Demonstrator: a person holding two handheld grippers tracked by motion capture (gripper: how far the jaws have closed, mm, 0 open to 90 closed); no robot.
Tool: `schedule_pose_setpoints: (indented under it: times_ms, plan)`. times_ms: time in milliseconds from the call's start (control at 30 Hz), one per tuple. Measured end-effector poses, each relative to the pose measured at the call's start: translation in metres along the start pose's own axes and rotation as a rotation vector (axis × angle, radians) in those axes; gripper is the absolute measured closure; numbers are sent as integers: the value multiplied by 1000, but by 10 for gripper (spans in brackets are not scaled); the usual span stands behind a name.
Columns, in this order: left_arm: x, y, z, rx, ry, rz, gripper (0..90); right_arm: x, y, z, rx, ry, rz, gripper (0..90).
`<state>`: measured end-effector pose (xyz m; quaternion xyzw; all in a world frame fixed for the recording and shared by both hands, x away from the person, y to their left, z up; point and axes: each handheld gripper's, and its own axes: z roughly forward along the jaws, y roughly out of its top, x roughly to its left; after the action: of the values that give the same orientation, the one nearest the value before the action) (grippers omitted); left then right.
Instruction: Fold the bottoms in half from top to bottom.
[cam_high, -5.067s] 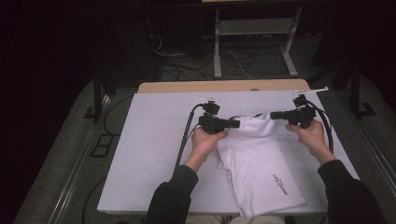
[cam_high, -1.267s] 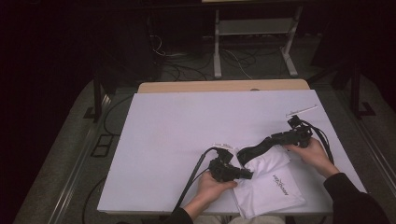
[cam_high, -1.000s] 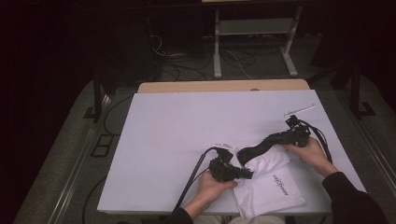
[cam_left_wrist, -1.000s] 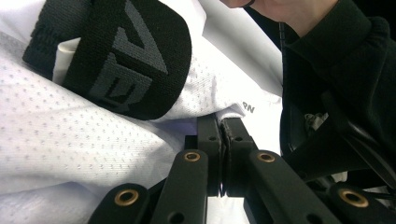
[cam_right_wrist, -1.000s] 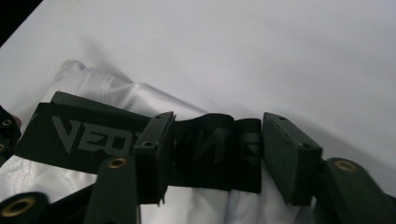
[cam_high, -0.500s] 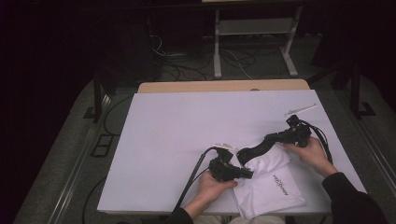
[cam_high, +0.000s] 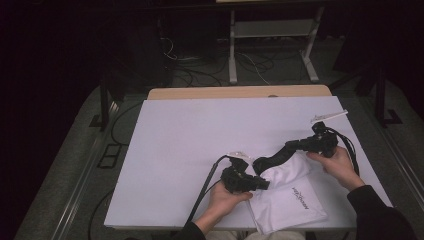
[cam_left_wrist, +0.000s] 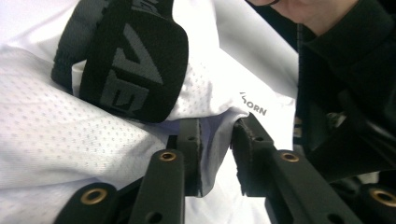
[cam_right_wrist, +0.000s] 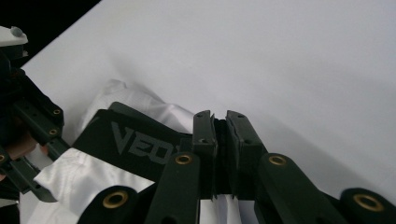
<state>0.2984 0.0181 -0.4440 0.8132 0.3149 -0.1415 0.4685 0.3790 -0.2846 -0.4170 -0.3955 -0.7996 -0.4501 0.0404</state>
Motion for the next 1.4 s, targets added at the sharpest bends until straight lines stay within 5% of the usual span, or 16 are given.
schedule_pose_setpoints:
  times_ms: [367,800,1100,1400]
  plan:
    - [-1,5,-12,-9,37,2,485,2,0,-7,-21,13,3,814]
    - [11,12,-41,-122,77,-12,342,7,-3,-12,-20,42,11,814]
    - [18,20,-50,-145,90,57,216,12,-12,-22,-19,92,16,812]
    - [32,24,-61,-177,104,83,125,21,-34,-33,1,152,18,811]
